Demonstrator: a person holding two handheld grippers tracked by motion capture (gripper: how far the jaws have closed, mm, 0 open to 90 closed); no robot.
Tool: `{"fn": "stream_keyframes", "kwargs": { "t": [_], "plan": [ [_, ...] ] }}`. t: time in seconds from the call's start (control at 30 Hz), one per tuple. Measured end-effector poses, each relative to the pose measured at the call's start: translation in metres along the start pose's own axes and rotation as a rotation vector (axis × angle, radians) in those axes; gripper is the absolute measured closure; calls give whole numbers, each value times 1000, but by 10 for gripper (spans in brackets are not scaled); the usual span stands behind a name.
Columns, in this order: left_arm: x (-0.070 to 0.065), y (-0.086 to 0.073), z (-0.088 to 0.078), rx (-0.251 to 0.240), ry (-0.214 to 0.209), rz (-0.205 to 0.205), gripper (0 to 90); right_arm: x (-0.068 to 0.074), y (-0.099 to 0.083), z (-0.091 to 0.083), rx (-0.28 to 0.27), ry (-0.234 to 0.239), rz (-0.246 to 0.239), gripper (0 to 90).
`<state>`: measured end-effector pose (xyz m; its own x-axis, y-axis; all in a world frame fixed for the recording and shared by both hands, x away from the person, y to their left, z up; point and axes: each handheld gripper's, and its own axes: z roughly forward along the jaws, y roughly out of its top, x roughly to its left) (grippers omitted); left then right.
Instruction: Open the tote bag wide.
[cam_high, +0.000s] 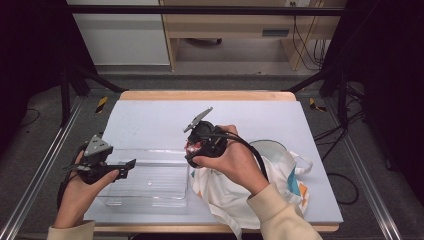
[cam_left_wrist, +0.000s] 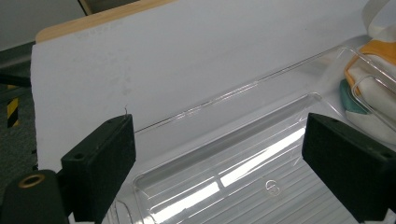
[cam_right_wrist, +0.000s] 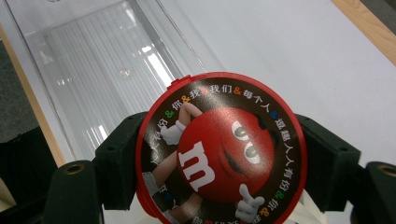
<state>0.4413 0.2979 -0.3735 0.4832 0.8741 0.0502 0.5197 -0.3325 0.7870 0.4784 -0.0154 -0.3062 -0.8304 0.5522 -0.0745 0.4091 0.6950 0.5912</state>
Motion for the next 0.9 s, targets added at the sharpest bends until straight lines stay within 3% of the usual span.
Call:
{"fn": "stream_keyframes", "kwargs": {
  "t": [0.5,0.9],
  "plan": [
    [8,-3,-2,3,5,-9,97,10,8,16,-3,27,-4,258],
    [7,-2,-2,3,2,-2,97,19,12,25,0,43,-16,258]
  ]
}}
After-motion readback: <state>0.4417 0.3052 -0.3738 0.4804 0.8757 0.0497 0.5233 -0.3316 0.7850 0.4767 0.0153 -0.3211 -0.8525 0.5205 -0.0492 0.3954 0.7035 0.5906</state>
